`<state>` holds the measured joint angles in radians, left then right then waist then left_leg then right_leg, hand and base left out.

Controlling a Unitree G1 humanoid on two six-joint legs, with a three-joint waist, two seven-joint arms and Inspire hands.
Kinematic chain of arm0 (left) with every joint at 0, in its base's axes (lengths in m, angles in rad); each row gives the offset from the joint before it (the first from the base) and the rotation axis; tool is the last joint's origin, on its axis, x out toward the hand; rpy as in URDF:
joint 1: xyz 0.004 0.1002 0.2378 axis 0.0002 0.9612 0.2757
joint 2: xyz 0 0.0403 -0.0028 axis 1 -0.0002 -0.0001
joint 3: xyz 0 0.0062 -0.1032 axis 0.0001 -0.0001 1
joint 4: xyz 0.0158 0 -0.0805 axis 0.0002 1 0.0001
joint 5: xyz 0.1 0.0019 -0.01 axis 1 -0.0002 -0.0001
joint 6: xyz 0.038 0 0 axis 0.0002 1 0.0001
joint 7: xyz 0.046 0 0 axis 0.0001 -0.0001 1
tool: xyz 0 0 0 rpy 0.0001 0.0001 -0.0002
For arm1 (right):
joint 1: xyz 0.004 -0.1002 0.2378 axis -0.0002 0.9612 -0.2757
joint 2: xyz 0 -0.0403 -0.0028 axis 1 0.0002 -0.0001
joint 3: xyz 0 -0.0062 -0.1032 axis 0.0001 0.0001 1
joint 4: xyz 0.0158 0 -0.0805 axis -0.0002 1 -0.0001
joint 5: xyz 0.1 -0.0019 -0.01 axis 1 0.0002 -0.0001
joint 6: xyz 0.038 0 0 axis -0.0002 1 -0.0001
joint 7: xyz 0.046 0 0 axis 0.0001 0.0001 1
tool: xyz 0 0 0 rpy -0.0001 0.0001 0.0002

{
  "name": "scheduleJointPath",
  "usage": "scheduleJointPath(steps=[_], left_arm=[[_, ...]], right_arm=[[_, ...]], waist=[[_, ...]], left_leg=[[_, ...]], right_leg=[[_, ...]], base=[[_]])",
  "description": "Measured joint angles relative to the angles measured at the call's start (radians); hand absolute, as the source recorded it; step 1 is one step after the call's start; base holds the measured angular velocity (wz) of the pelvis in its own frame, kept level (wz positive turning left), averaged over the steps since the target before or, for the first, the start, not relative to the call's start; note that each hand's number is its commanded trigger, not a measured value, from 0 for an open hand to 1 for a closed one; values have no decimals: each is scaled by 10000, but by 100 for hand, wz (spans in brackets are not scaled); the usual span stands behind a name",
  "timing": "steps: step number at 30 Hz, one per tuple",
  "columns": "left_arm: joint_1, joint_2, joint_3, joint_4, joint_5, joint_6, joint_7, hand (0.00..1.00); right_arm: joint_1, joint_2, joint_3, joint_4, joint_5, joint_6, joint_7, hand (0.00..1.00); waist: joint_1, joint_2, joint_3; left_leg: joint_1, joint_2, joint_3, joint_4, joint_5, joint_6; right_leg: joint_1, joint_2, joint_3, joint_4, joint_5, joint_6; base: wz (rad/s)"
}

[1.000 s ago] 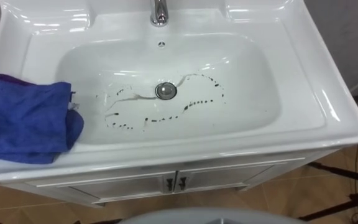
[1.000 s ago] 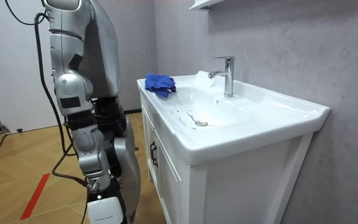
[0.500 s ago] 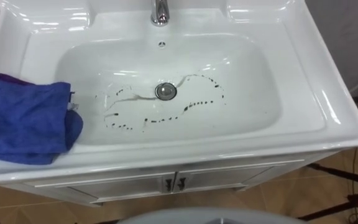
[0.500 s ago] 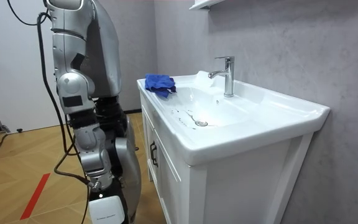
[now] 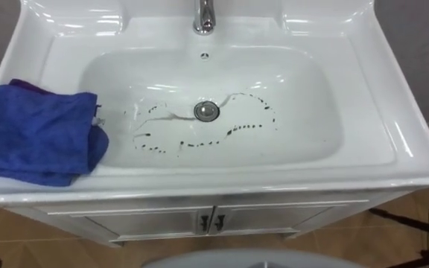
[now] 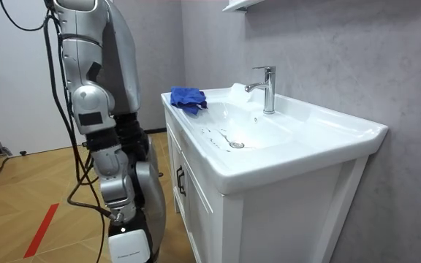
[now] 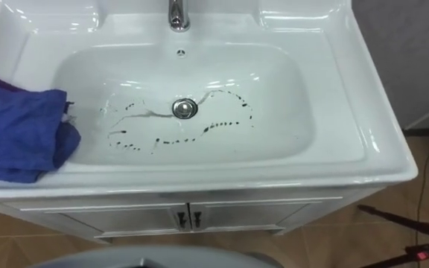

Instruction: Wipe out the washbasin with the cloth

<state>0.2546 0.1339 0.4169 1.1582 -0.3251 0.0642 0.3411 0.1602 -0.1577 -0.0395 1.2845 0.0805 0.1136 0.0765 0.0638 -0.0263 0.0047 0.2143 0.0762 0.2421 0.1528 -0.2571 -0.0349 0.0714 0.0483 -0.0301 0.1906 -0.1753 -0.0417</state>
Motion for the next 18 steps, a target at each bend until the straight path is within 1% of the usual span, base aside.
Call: scheduleJointPath(steps=[1, 4, 6, 7, 8, 9, 10, 11, 12, 15, 16, 17, 18], left_arm=[[-1, 1, 117, -38, -1, 0, 136, 0], [4, -2, 110, -303, 35, -20, 580, 0], [35, -6, 108, -715, 50, -77, 924, 0], [36, -12, 115, -1125, 49, -179, 1194, 0], [103, -8, 121, -1459, 48, -404, 1468, 0], [95, -8, 126, -1603, 52, -531, 1647, 0], [-4, -5, 147, -1901, 65, -737, 1992, 0], [52, -1, 160, -2385, 72, -872, 2371, 0], [96, 0, 158, -2607, 85, -990, 2548, 0], [323, 0, 162, -3870, 116, -1621, 3562, 0], [361, 0, 163, -4025, 127, -1733, 3700, 0], [414, 0, 162, -4283, 142, -1934, 3990, 0], [438, 1, 157, -4467, 142, -2083, 4247, 0]], right_arm=[[-28, -1, -26, -11, -87, 39, -3, 0], [-118, -44, -24, -19, -125, 81, -4, 0], [-119, -68, -29, -36, -121, 59, -15, 0], [-123, -103, -53, -58, -119, 17, -33, 0], [-137, -139, -134, -94, -112, -94, -105, 0], [-176, -157, -195, -99, -71, -164, -123, 0], [-285, -185, -246, -111, -50, -309, -139, 0], [-316, -200, -256, -117, -39, -418, -187, 0], [-318, -208, -272, -117, 9, -482, -206, 0], [-418, -229, -294, -212, 98, -717, -200, 0], [-417, -234, -317, -252, 137, -737, -181, 0], [-394, -234, -316, -391, 299, -790, -120, 0], [-400, -229, -315, -479, 397, -903, -52, 0]], waist=[[34, 9, -4], [98, 31, -5], [169, 74, -8], [213, 114, -15], [275, 184, -12], [272, 219, -13], [261, 282, -18], [260, 334, -41], [280, 351, -51], [299, 414, -95], [301, 401, -95], [302, 415, -106], [296, 415, -106]], left_leg=[[-23, -3, -45, 7, 0, 0], [-113, -21, -124, 78, 0, 1], [-116, -18, -221, 75, -5, 7], [-118, -17, -268, 72, -5, 8], [-116, -18, -316, 66, -6, 8], [-123, -23, -352, 62, -6, 8], [-144, -36, -427, 66, -5, 10], [-163, -49, -557, 71, -3, 13], [-159, -50, -585, 72, -2, 14], [-116, -46, -656, 104, 0, 15], [-117, -46, -661, 106, 1, 15], [-112, -46, -661, 110, 1, 15], [-112, -46, -662, 113, 1, 15]], right_leg=[[-3, -12, -37, 20, 0, 0], [-67, -41, -95, 107, -34, 4], [-48, -41, -149, 104, -33, 2], [-36, -51, -203, 129, -33, -1], [-19, -58, -254, 139, -34, -2], [-19, -69, -293, 142, -34, -2], [-18, -89, -370, 145, -34, -2], [17, -112, -492, 142, -37, -5], [36, -118, -534, 142, -39, -8], [128, -133, -602, 134, -76, -26], [132, -133, -604, 134, -80, -27], [130, -131, -597, 133, -81, -27], [128, -131, -591, 130, -81, -27]], base=[[10], [9], [9], [11], [12], [12], [22], [22], [18], [8], [4], [0], [0]])
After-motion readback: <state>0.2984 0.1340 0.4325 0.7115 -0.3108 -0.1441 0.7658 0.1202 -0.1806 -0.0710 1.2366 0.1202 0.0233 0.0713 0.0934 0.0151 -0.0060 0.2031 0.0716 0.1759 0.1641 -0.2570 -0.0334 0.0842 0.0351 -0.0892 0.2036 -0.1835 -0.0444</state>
